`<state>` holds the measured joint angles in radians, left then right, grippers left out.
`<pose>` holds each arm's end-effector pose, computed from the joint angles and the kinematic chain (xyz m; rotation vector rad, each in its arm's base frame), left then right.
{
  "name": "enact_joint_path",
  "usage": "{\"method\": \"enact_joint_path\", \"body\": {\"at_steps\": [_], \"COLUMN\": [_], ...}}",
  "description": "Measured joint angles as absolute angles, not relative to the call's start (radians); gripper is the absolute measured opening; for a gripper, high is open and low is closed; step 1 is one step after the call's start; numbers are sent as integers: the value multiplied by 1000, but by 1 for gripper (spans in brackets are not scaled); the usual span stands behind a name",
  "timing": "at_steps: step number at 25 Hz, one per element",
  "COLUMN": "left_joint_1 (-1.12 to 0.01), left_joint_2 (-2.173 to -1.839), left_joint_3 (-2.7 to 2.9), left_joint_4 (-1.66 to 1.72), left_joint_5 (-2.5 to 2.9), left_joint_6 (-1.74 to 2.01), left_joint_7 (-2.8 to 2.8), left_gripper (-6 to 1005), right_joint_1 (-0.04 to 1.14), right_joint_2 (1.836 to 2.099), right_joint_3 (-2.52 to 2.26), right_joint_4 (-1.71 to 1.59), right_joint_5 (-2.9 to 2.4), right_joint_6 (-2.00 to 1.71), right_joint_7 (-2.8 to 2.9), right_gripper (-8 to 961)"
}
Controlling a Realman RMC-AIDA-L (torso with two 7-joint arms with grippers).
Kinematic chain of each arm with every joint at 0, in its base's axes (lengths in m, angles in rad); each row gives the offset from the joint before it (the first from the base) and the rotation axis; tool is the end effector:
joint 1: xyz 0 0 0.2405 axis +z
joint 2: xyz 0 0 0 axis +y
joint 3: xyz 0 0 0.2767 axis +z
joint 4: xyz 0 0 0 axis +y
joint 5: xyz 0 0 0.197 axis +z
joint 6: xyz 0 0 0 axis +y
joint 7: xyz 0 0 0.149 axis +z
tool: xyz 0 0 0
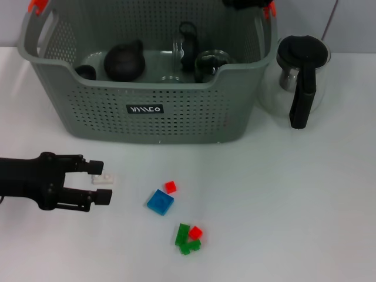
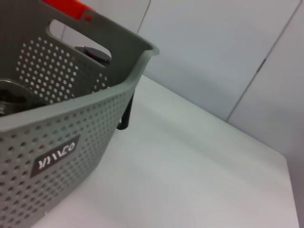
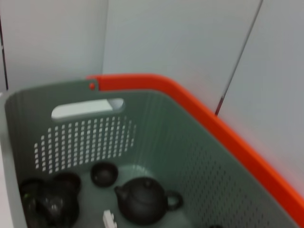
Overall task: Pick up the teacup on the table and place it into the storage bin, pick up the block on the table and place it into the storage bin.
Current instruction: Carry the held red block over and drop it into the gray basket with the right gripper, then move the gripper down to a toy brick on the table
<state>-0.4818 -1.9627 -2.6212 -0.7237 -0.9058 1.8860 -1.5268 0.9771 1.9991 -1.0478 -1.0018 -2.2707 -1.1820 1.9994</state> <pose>-0.3052 0.2880 0.0459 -2.8680 -0.8599 -0.5936 0.0837 0.4748 0.0300 -2.5896 0.2389 0.1716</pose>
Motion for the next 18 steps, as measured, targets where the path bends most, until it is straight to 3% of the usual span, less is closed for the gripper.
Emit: {"method": "enact_joint_path", "body": {"at_steps": [7, 13, 18], "left_joint_1": [-494, -501, -538], "left_joint_2": [-1959, -1956, -1977], "left_joint_3": [-2577, -2514, -2466], "left_joint_4": [-835, -937, -1022], "left_joint_5": [-898, -879, -793], "left_joint_6": [1926, 1944, 1924], "left_joint_7": [-1548, -1549, -1552], "left_gripper": [842, 842, 842], "right_joint_1": [873, 738, 675], "right_joint_2": [2050, 2093, 2091], "right_joint_3": [-1000, -1004, -1001], "right_joint_4": [-1226, -1346, -1344], "right_joint_5": [-2076, -1913, -1874], "right_joint_6": [-1361, -1586, -1757], "right_joint_7": [2009, 2003, 2018], "right_gripper": [746, 946, 946]}}
